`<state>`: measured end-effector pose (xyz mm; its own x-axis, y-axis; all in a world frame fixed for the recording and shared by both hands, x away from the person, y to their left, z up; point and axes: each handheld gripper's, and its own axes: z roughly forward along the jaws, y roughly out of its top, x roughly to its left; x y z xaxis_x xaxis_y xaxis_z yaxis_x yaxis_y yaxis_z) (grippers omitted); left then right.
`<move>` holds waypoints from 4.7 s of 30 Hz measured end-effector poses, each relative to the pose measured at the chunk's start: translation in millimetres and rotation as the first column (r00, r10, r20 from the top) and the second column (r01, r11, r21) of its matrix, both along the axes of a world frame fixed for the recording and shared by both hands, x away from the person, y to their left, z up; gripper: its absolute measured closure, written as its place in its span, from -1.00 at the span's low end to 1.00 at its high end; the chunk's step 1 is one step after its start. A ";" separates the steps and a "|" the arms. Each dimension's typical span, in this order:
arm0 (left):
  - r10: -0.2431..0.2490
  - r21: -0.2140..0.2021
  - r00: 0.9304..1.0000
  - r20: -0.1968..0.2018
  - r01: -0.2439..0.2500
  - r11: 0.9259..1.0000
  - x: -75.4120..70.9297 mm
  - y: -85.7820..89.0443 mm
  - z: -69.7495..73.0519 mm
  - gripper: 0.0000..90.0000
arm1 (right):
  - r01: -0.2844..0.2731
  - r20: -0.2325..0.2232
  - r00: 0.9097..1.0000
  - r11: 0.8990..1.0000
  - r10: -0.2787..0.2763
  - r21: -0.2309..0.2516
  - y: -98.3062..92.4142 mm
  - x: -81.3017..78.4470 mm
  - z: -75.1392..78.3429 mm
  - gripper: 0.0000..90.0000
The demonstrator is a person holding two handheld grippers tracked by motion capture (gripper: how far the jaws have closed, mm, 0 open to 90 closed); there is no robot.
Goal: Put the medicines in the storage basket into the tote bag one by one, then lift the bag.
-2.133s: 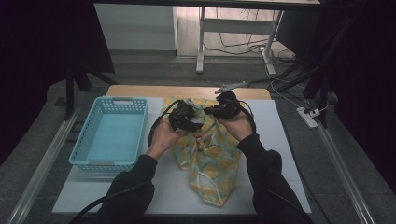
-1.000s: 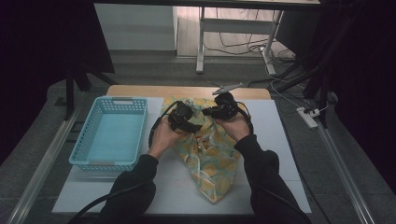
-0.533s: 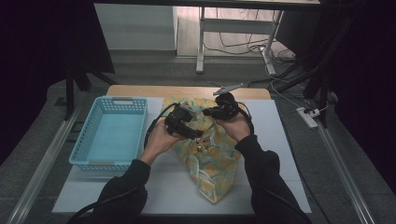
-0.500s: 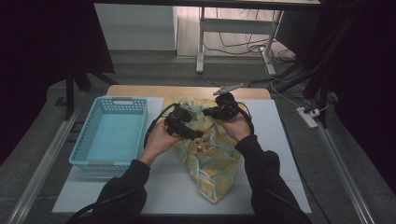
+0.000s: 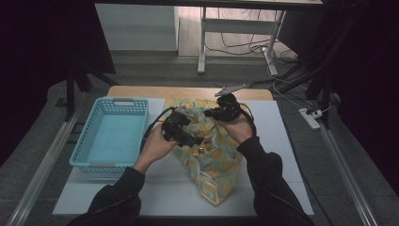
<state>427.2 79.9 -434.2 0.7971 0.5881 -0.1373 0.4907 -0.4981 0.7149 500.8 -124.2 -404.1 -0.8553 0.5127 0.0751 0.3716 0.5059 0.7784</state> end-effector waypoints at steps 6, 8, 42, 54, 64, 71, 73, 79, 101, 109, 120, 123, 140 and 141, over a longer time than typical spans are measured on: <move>-0.015 0.000 1.000 0.002 0.015 1.000 -7.4 5.6 1.5 -0.93 | -0.005 -0.002 1.000 1.000 0.005 0.003 -0.3 -1.3 0.2 1.00; -0.016 -0.002 1.000 0.006 0.016 1.000 -10.2 7.2 2.4 -0.93 | -0.007 -0.001 1.000 1.000 0.007 0.003 -0.5 -1.8 0.3 1.00; -0.035 0.020 0.999 0.007 0.035 0.999 -54.3 8.6 -26.2 -1.00 | -0.027 -0.002 1.000 0.999 0.027 0.039 -11.8 -15.0 -2.2 1.00; 0.022 0.056 1.000 -0.002 -0.022 0.998 -64.6 10.1 -44.9 -1.00 | -0.042 -0.001 0.999 0.998 0.042 0.036 -8.7 -18.8 -1.9 1.00; 0.036 0.053 0.999 -0.013 -0.035 0.998 -63.9 9.5 -66.4 -1.00 | -0.049 -0.008 0.999 0.998 0.049 0.035 -7.5 -20.7 -6.5 1.00; 0.039 0.108 0.999 -0.010 -0.038 0.993 -59.8 -4.7 -79.5 -1.00 | -0.051 -0.014 0.999 0.998 0.051 0.034 -6.2 -20.5 -10.0 1.00; 0.042 0.118 0.999 -0.013 -0.041 0.992 -57.1 -8.7 -82.7 -1.00 | -0.053 -0.015 0.998 0.998 0.054 0.033 -5.4 -20.7 -11.2 1.00; 0.081 0.174 0.997 0.005 -0.080 0.982 -46.9 -16.5 -90.8 -1.00 | -0.053 -0.019 0.998 0.998 0.054 0.031 -4.4 -20.6 -13.6 1.00; 0.127 0.157 0.992 -0.009 -0.124 0.980 -34.6 -6.2 -98.8 -0.12 | -0.048 -0.033 0.998 0.999 0.049 0.020 -6.0 -20.5 -23.0 1.00; 0.163 0.160 0.986 -0.041 -0.155 0.975 -31.9 -4.1 -95.2 0.72 | -0.048 -0.038 0.998 0.999 0.049 0.020 -8.2 -21.1 -25.7 1.00; 0.191 0.139 0.974 -0.124 -0.174 0.975 -33.1 -2.9 -88.1 0.98 | -0.053 -0.049 0.997 0.998 0.054 0.020 -10.7 -23.0 -32.2 1.00; 0.183 0.088 0.975 -0.126 -0.173 0.981 -36.5 2.4 -80.9 0.98 | -0.047 -0.051 0.998 0.999 0.049 0.025 -12.6 -22.6 -32.2 1.00; 0.136 -0.072 0.988 -0.073 -0.142 0.987 -44.2 11.9 -17.3 0.98 | -0.059 -0.014 0.998 0.998 0.059 0.033 -9.3 -24.2 -1.5 1.00; 0.132 -0.085 0.988 -0.077 -0.138 0.987 -43.3 12.6 -14.5 0.98 | -0.059 -0.016 0.998 0.998 0.059 0.033 -9.2 -24.6 -0.1 1.00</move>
<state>383.9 92.5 -448.7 0.6975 0.6724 -0.2478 0.6001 -0.3590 0.7148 476.2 -133.4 -404.2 -0.8825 0.4583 0.1057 0.3550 0.5017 0.7889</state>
